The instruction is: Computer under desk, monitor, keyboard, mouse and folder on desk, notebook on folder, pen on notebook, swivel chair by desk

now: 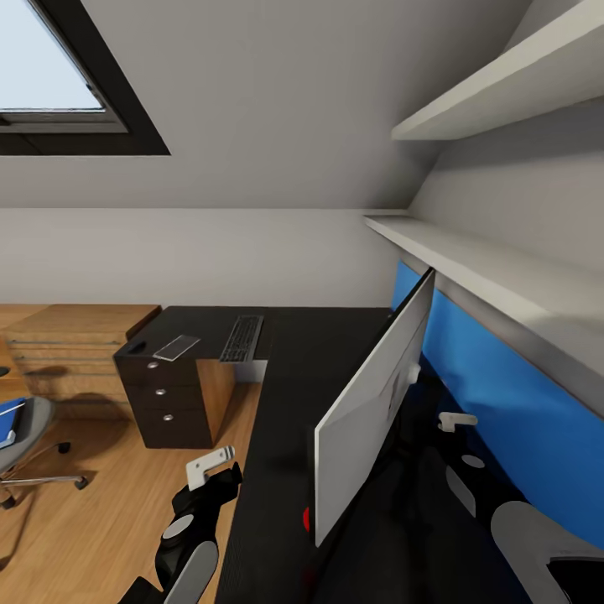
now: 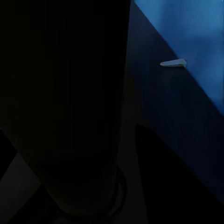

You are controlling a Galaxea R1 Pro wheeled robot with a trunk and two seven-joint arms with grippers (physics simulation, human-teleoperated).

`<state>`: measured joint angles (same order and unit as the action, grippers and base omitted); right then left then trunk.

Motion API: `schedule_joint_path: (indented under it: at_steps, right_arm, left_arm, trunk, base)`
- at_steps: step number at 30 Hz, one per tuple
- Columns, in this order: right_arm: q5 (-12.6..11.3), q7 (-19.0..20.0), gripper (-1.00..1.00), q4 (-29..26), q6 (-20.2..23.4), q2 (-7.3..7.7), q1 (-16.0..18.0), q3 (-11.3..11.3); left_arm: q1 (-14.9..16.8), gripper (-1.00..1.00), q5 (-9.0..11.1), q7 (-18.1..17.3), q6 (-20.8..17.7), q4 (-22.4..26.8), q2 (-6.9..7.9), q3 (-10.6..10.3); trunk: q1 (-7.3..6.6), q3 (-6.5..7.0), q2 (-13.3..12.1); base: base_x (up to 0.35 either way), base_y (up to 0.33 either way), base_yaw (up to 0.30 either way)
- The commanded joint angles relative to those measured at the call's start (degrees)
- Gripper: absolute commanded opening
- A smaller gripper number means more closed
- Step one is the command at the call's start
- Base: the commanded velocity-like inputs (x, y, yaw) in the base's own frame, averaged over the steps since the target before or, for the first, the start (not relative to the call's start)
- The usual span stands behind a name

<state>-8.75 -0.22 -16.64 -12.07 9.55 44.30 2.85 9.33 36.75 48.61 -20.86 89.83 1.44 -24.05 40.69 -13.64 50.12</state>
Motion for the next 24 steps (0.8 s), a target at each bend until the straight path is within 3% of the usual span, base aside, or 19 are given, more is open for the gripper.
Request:
schedule_joint_path:
  at_steps: [1,24]
  right_arm:
    - [-0.61,-0.20,-1.00,-0.06,-0.23,0.03,0.09,0.14]
    - [0.11,-0.21,-1.00,-0.06,-0.15,0.03,0.09,0.14]
  left_arm:
    - [0.06,1.00,0.26,0.43,-0.22,0.08,0.05,-0.12]
    - [0.06,1.00,0.26,0.44,-0.15,0.00,0.05,-0.21]
  trunk:
    - [0.03,-0.07,0.07]
    - [0.03,-0.07,0.07]
  base:
    - [0.137,-0.047,0.000]
    - [0.012,-0.036,0.000]
